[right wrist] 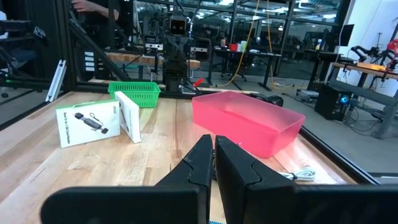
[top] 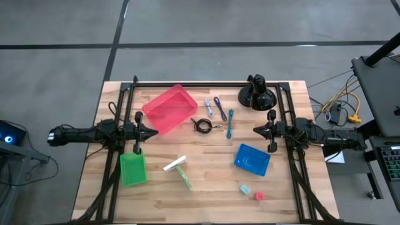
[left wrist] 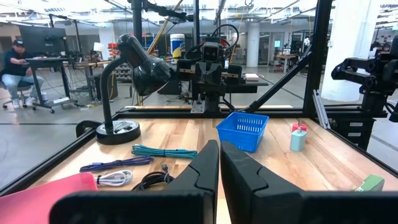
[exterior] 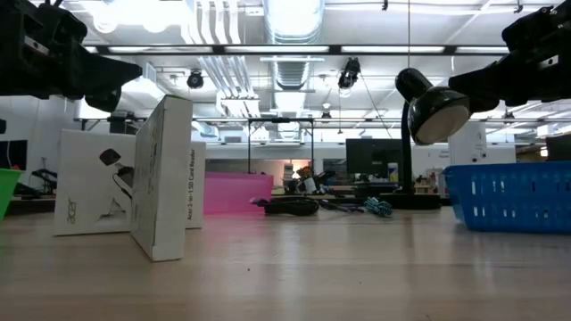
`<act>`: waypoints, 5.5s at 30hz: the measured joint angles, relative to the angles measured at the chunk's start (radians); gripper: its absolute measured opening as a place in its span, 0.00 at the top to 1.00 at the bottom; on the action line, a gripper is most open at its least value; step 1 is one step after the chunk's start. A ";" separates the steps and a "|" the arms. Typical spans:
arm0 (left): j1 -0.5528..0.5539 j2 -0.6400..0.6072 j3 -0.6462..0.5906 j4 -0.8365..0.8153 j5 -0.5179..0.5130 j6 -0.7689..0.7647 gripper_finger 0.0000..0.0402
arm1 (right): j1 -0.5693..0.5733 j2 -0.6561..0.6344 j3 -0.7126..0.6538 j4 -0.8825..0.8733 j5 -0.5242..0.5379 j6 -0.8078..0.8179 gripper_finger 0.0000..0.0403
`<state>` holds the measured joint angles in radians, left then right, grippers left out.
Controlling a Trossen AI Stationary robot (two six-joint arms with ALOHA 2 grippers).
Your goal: Pick and place items into bin
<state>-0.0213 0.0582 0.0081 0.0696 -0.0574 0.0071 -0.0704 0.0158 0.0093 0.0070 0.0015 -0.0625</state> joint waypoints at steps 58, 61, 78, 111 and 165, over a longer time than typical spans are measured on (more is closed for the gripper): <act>0.000 0.008 -0.001 0.185 -0.011 0.236 1.00 | 0.001 0.026 0.000 0.127 -0.180 -0.196 0.94; 0.000 0.028 -0.001 0.183 -0.011 0.237 1.00 | 0.001 0.048 0.000 0.131 -0.271 -0.199 0.87; 0.000 0.253 0.000 0.479 -0.011 0.261 0.62 | 0.001 0.247 0.000 0.371 -0.282 -0.146 0.56; -0.001 0.511 0.002 0.780 0.005 -0.008 0.57 | 0.172 0.566 0.225 0.787 -0.363 -0.043 0.56; -0.001 0.511 0.001 0.759 0.037 -0.021 0.57 | 0.317 1.351 1.278 -0.872 -0.033 0.591 0.56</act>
<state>-0.0219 0.5687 0.0093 0.8290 -0.0204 -0.0138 0.2471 1.3672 1.2877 -0.8651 -0.0311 0.5285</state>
